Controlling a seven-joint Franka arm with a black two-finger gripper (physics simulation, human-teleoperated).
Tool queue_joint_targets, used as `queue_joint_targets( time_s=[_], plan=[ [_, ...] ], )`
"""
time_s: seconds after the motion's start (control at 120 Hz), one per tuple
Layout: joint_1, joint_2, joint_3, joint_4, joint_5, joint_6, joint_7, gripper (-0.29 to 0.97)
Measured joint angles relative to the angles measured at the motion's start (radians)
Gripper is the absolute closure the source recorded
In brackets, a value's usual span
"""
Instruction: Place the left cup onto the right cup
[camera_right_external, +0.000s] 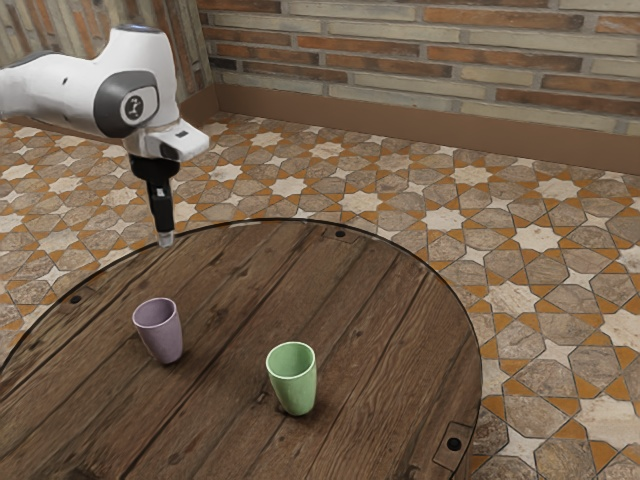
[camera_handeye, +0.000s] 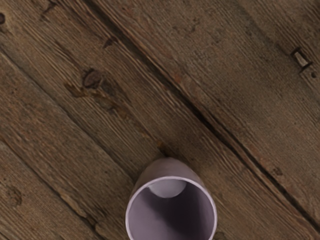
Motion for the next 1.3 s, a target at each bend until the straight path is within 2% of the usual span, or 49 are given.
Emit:
queue_joint_targets(
  time_s=[0.35,0.592,0.892,1.3],
  plan=[
    [0.03,0.005,0.001,-0.17,0.01,0.13,-0.003,0.0],
    [0.034,0.016,0.001,-0.182,0.061,0.175,-0.009,0.0],
    [0.057,0.047,0.0,-0.185,0.087,0.2,-0.017,0.0],
    [0.088,0.007,0.002,-0.306,0.1,0.282,-0.032,0.0]
  ],
)
